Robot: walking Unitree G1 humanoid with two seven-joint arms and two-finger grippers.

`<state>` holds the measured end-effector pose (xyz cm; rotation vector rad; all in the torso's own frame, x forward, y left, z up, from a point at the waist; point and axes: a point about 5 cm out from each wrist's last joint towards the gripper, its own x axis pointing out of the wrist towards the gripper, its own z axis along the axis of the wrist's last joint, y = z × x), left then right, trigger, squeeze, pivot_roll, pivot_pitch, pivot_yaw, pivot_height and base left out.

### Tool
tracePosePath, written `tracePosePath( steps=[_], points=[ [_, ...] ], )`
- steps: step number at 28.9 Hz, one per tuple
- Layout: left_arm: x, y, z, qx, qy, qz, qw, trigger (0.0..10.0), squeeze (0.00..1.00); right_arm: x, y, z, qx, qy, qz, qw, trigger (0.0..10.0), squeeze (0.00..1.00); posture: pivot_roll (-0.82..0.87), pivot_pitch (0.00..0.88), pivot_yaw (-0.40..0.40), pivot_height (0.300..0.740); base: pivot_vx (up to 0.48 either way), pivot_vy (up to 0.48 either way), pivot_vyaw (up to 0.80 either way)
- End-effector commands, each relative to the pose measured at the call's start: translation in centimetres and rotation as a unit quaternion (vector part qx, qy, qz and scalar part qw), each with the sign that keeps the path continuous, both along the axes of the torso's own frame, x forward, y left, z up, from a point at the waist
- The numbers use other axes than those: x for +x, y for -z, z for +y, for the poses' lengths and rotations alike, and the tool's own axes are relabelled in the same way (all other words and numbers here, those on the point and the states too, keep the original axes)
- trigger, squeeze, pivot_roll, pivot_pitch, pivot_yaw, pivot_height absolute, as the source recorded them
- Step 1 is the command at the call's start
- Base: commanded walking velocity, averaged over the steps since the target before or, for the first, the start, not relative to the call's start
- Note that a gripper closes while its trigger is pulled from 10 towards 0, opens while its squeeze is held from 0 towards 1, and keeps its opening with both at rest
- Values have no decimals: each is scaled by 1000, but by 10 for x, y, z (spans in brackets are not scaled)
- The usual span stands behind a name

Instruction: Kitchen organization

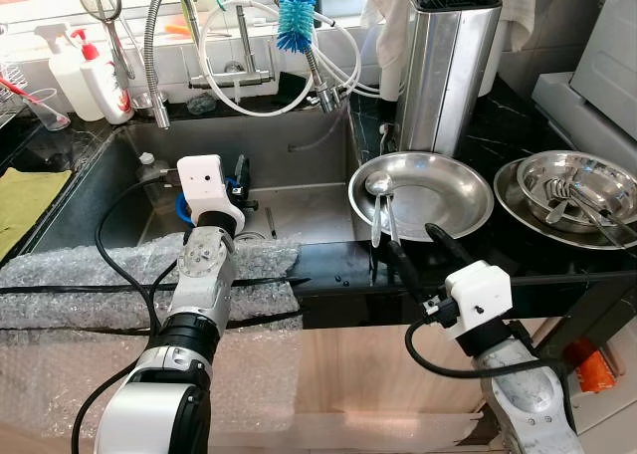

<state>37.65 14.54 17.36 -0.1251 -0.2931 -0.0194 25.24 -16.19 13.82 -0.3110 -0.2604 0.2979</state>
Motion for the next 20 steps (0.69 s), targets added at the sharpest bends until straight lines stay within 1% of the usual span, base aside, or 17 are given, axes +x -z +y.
tracePosePath(
  steps=[1, 2, 6, 10, 13, 14, 16, 20],
  points=[
    [0, -4, 2, 6, -5, -5, 1000, 10000, 0, 4, -3, -6, 1, 24, -7, 1000, 10000, 0, -65, 40, 109, 740, 0, 0, 0],
    [1, -4, 2, 6, -6, -5, 1000, 10000, 0, 5, -6, -9, 2, 34, -18, 999, 10000, 0, -64, 40, 109, 740, 0, 0, 0],
    [1, -6, 4, 5, -7, -7, 1000, 10000, 0, 6, -16, -13, 1, 55, -45, 997, 10000, 0, -65, 39, 111, 740, 0, 0, 0],
    [1, -6, 3, 4, -6, -8, 1000, 10000, 0, 8, -23, -17, 1, 80, -64, 995, 10000, 0, -65, 38, 111, 740, 0, 0, 0],
    [1, -6, 2, 3, -4, -9, 1000, 10000, 0, 8, -24, -18, 4, 85, -70, 994, 10000, 0, -66, 39, 112, 740, 0, 0, 0],
    [1, -6, 2, 3, -4, -9, 1000, 10000, 0, 7, -28, -12, 14, 69, -77, 995, 10000, 0, -66, 39, 111, 740, 0, 0, 0],
    [1, -6, 3, 3, -6, -9, 1000, 10000, 0, 4, -36, 6, 30, 12, -83, 996, 10000, 0, -66, 39, 111, 740, 0, 0, 0],
    [1, -6, 3, 3, -7, -8, 1000, 10000, 0, 1, -37, 25, 28, -53, -66, 996, 10000, 0, -66, 40, 112, 740, 0, 0, 0]
  ],
)
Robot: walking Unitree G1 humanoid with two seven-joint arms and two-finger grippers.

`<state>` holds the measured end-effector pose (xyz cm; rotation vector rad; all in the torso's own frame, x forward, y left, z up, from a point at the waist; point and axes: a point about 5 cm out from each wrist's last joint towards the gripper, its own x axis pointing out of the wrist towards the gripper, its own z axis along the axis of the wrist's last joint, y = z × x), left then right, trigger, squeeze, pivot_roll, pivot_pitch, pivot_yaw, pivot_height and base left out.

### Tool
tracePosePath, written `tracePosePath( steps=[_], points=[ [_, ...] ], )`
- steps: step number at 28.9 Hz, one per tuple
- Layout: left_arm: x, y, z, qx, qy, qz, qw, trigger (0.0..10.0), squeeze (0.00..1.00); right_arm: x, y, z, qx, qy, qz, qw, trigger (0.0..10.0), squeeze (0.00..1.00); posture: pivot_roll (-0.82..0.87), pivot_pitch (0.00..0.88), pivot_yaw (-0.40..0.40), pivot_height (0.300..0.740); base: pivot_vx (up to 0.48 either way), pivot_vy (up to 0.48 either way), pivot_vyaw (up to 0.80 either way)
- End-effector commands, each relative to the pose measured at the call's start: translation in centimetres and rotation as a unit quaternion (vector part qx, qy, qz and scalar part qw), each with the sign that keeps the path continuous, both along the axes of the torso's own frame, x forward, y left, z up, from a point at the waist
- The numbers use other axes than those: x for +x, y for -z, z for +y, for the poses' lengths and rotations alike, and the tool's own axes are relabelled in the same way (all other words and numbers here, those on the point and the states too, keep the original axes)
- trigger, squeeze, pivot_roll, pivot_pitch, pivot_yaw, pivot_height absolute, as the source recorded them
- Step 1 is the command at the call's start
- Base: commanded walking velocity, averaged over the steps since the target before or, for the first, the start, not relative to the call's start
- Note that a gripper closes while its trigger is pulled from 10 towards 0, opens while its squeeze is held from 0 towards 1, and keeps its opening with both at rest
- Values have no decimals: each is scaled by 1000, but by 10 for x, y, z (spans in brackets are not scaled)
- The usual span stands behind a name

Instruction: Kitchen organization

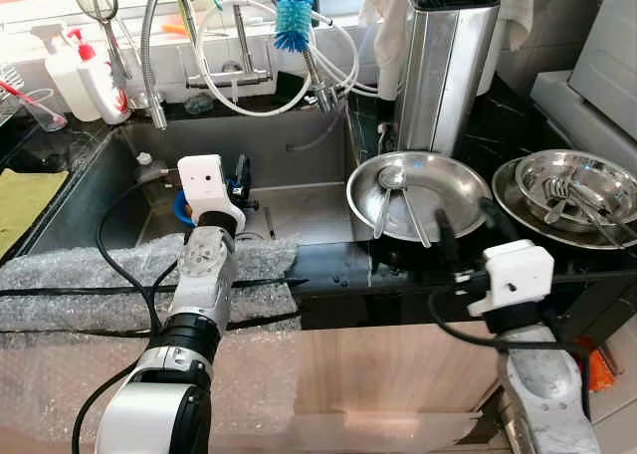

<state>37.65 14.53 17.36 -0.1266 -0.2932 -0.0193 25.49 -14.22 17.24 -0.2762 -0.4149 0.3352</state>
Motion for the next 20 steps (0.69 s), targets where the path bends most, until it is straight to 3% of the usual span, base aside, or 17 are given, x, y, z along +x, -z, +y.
tracePosePath(
  steps=[1, 5, 9, 15, 20],
  points=[
    [1, -6, 3, 3, -7, -8, 1000, 10000, 0, -2, -1, 9, -1, -28, 5, 1000, 10000, 0, -66, 40, 112, 740, 0, 0, 0],
    [1, -6, 4, 4, -8, -8, 1000, 10000, 0, -3, 2, 9, -7, -27, 13, 1000, 10000, 0, -67, 41, 110, 740, 0, 0, 0],
    [1, -5, 5, 4, -10, -6, 1000, 10000, 0, -2, 9, 0, -12, -2, 24, 1000, 10000, 0, -69, 41, 110, 740, 0, 0, 0],
    [0, -2, 4, 3, -10, -3, 1000, 10000, 0, -6, 16, -25, -14, 94, 15, 995, 10000, 0, -72, 43, 110, 740, 0, 0, 0],
    [0, -2, 3, 4, -8, -2, 1000, 10000, 0, -8, 24, -28, -12, 102, 28, 994, 10000, 0, -68, 44, 110, 740, 0, 0, 0]
  ],
)
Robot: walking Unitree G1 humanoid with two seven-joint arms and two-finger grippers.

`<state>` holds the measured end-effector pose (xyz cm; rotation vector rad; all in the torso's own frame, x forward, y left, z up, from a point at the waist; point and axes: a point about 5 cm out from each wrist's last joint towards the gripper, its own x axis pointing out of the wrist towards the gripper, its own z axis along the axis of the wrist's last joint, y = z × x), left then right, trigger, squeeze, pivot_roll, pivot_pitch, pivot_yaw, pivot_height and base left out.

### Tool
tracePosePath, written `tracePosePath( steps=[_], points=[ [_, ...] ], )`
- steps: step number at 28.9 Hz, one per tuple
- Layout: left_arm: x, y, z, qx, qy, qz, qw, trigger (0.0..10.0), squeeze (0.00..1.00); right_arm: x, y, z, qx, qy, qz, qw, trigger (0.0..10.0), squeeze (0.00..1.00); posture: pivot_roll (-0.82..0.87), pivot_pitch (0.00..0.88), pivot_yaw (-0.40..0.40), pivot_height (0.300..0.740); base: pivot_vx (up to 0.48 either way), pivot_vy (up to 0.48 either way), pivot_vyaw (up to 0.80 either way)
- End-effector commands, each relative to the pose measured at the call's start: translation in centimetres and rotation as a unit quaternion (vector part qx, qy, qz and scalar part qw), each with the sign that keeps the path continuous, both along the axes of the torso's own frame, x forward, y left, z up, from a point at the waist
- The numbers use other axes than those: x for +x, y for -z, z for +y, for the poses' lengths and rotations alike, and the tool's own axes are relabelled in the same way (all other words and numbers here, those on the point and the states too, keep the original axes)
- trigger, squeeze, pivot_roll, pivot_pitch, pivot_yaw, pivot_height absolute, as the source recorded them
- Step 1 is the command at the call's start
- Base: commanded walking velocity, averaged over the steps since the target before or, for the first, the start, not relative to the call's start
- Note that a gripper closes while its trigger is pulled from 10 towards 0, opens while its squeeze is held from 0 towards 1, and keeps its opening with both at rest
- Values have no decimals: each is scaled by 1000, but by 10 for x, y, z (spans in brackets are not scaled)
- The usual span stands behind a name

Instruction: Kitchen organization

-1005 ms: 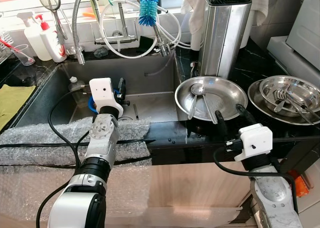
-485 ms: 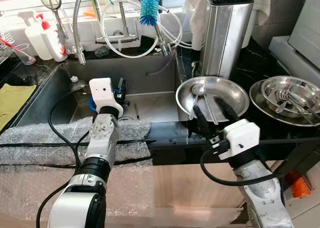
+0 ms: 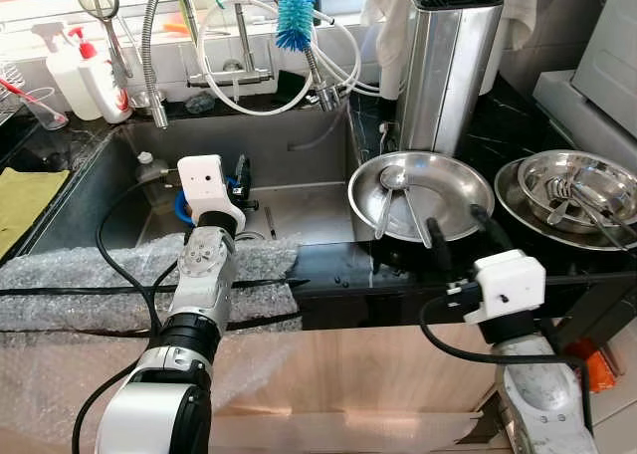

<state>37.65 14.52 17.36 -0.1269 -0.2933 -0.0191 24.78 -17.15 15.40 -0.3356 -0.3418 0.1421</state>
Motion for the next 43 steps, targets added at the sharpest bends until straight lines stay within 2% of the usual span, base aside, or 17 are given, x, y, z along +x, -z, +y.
tracePosePath(
  steps=[1, 8, 17, 26, 43],
  points=[
    [1, -3, 2, 5, -7, -4, 1000, 10000, 0, -2, 11, 3, 10, -8, 18, 1000, 10000, 0, -68, 43, 111, 740, 0, 0, 0],
    [1, -4, 3, 6, -8, -6, 1000, 10000, 0, -4, 19, 8, 28, -33, 38, 998, 10000, 0, -66, 39, 112, 740, 0, 0, 0],
    [0, -4, 2, 6, -8, -7, 1000, 10000, 0, -6, 23, 7, 31, -35, 39, 998, 10000, 0, -68, 39, 110, 740, 0, 0, 0],
    [0, -4, 2, 5, -7, -6, 1000, 10000, 0, -5, 34, 8, 22, -42, 65, 997, 10000, 0, -65, 38, 108, 740, 0, 0, 0],
    [1, -4, 2, 1, -7, -7, 1000, 10000, 0, 6, 27, 7, 14, -50, 47, 998, 10000, 0, -64, 38, 109, 740, 0, 0, 0]
  ],
)
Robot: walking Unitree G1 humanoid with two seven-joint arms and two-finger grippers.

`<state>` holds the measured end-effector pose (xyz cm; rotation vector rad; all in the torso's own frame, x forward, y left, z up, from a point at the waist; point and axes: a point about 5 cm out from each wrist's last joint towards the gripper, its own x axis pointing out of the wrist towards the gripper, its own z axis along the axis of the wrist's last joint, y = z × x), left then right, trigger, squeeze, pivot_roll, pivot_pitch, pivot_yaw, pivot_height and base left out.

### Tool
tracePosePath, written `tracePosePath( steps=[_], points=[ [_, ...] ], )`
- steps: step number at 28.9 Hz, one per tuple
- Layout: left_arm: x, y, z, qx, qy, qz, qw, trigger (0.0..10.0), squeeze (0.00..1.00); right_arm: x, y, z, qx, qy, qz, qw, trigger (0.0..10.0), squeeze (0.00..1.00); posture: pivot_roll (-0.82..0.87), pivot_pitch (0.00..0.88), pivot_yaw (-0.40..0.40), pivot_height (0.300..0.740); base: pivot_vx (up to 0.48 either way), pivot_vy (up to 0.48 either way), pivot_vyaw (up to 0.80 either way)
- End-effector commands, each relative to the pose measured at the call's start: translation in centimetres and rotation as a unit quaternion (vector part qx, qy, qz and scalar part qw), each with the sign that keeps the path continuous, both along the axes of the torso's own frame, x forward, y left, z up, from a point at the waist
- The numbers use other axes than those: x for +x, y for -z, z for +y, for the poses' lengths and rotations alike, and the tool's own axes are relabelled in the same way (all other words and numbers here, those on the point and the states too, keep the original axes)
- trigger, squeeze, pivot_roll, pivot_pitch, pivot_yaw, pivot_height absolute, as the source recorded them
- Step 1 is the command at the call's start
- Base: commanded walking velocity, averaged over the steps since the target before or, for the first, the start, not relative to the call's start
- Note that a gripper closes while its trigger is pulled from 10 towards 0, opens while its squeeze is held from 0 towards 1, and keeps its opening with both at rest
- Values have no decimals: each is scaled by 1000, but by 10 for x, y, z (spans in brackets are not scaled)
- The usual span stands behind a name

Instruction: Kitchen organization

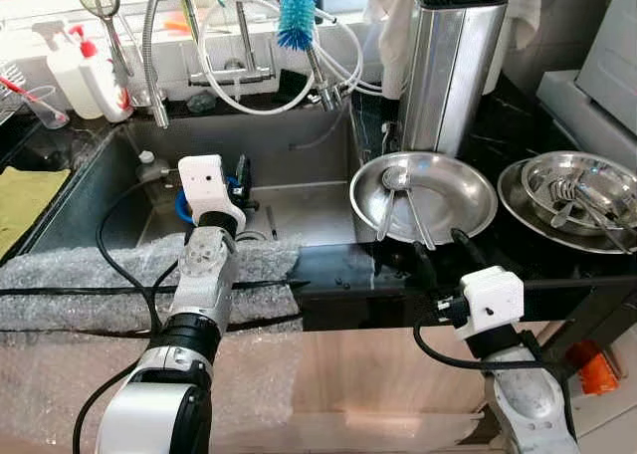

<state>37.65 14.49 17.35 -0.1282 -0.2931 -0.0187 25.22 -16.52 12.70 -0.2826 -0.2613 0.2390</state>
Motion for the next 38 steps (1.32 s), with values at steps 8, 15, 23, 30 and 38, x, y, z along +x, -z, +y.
tracePosePath(
  steps=[8, 15, 23, 30, 38],
  points=[
    [1, -4, 2, 3, -8, -6, 1000, 10000, 0, 9, 2, 5, -10, -18, 6, 1000, 10000, 0, -61, 40, 107, 740, 0, 0, 0],
    [1, -4, 2, 3, -7, -4, 1000, 10000, 0, 12, 3, 7, -12, -17, 10, 1000, 0, 0, -61, 39, 105, 740, 0, 0, 0],
    [1, -4, 2, 4, -6, -5, 1000, 10000, 0, 11, 4, 4, -10, -13, 12, 1000, 0, 0, -63, 37, 105, 740, 0, 0, 0],
    [1, -5, 2, 4, -6, -6, 1000, 10000, 0, 12, 4, 5, -10, -11, 11, 1000, 0, 0, -60, 34, 106, 740, 0, 0, 0],
    [1, -5, 2, 4, -6, -7, 1000, 10000, 0, 13, 4, 5, -10, -8, 10, 1000, 0, 0, -61, 33, 105, 740, 0, 0, 0]
  ],
)
